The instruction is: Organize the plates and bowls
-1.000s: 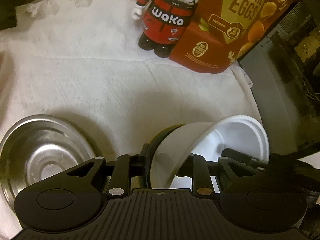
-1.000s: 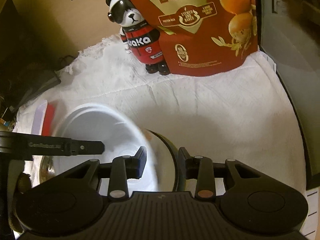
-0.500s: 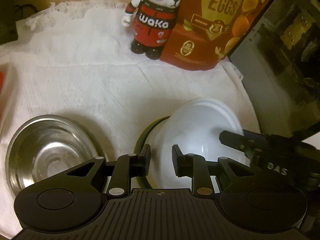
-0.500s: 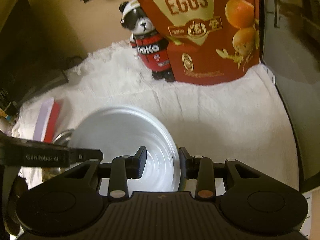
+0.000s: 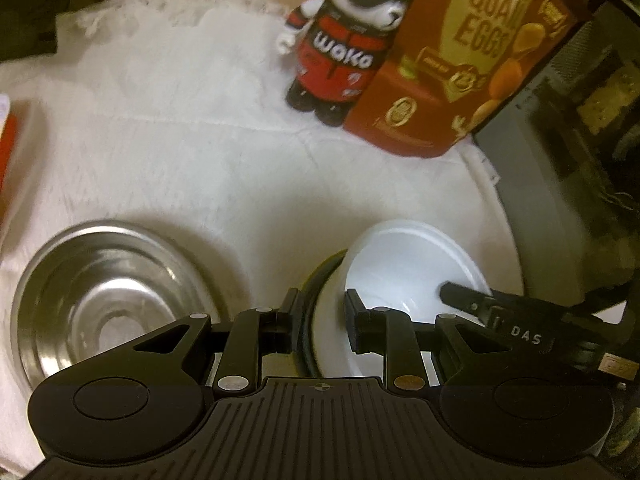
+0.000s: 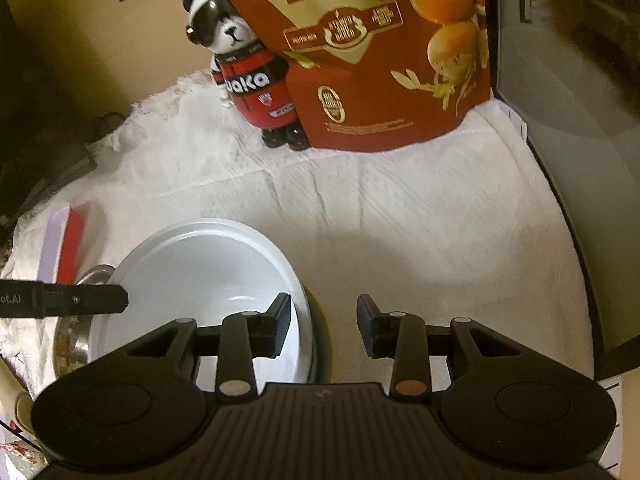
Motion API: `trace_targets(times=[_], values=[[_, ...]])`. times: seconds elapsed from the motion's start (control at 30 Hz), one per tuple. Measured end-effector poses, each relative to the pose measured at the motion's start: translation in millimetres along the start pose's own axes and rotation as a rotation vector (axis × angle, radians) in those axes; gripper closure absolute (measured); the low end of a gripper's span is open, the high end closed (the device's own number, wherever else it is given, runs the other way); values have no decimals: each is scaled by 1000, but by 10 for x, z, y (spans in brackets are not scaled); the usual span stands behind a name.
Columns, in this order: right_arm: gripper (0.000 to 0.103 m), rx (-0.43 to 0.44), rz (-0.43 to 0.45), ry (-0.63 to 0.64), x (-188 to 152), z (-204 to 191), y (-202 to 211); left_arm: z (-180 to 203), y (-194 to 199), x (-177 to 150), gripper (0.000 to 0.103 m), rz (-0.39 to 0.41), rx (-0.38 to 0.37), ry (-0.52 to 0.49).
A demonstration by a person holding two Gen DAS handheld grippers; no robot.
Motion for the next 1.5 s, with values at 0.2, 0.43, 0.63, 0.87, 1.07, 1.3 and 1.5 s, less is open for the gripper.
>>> trace_targets(times=[0.2,0.43,0.63,0.87,1.07,1.3,1.5], values=[[68,14,-29,7,-61,-33,-74,-102,-97,-81,76,-26,7,24],[68,-20,2,59,-67,-87,110,-149,90,-165,77,-27,-64,49],[66,-23,164,120,239,-364,638,-772,717,-97,77,129,-38,173],[66,196,103,208,39,-1430,614,-1821,1017,-327,77,182,143,332],[66,236,-67,226,-563,-2161,203,-2137,808,-484,77,118,105,347],[66,76,-90,78,-737,-2098,-83,-2205,491,-500,72,65,125,264],[65,16,-121,-69,-867,-1952,-286,-2199,272,-485,75,-1,69,222]])
Point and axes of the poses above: each gripper's, at about its wrist camera, not at the fingertips, and y roughly against the way its jaws point, z to its right, x to its top, the point moved 9 cm from there along -y, roughly the way its jaws point, and after that the axes turned 3 degrees about -z, right-handed, at the moved point
